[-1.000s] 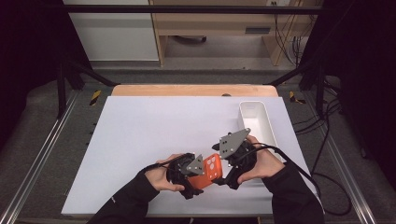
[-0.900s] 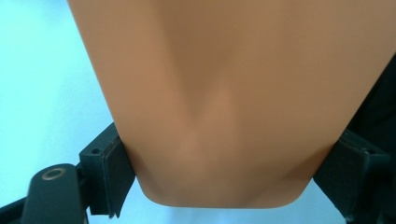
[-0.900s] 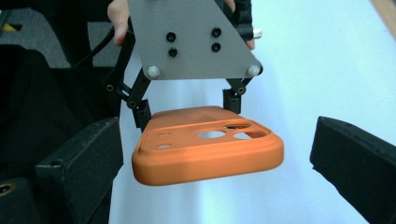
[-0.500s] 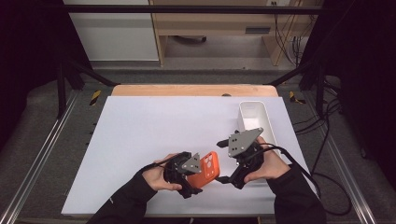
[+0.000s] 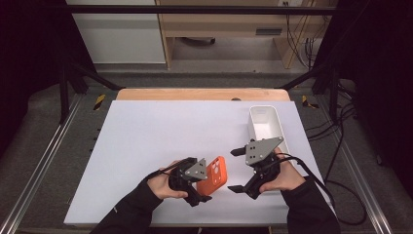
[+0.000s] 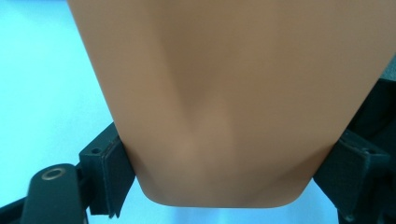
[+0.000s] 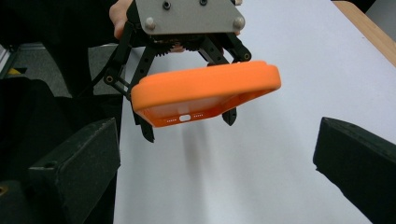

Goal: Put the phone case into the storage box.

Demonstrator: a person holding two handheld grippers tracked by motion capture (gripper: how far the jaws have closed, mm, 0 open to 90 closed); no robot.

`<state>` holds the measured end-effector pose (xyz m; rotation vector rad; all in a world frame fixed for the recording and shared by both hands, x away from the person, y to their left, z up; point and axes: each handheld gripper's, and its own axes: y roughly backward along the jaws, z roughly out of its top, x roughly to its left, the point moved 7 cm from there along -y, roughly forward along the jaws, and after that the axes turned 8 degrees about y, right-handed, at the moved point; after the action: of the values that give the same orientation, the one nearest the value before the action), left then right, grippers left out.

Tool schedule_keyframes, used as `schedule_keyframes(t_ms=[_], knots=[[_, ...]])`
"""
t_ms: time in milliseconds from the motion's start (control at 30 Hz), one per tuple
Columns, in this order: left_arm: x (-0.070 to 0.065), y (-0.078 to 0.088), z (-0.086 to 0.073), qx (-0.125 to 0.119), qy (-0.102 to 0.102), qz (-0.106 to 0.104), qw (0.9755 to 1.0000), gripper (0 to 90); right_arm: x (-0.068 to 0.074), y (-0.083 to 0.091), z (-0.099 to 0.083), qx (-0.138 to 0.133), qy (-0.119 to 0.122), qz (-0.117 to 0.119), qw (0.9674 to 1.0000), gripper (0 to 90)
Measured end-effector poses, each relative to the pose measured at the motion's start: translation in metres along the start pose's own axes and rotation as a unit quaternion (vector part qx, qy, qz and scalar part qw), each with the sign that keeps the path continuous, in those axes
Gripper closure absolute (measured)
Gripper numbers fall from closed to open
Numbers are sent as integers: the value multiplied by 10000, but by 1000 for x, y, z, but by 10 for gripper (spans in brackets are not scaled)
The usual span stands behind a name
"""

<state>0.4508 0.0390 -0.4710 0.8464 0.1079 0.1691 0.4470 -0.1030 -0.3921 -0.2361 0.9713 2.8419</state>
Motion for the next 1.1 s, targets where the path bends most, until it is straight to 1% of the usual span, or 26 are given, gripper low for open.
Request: schedule_keyframes(t_ms=[200, 367, 533, 733, 867, 1100], knots=[[1, 2, 2, -133, 43, -37, 9999, 157, 1, -2, -3, -113, -50, 22, 9999, 12], [1, 4, 4, -239, 64, -58, 9997, 157, 2, -3, -2, -152, -49, 29, 9999, 12], [-2, 7, 9, -407, 62, -139, 9991, 157, 3, -4, -2, -173, -62, 39, 9998, 12], [-5, 7, 14, -516, 33, -178, 9985, 157, 5, -5, 0, -259, -61, 70, 9996, 12], [-6, 7, 16, -530, 0, -163, 9985, 157, 5, -5, 1, -310, -64, 85, 9995, 12], [-6, 7, 19, -630, 29, -218, 9978, 157, 5, -6, 3, -404, -70, 117, 9991, 15]])
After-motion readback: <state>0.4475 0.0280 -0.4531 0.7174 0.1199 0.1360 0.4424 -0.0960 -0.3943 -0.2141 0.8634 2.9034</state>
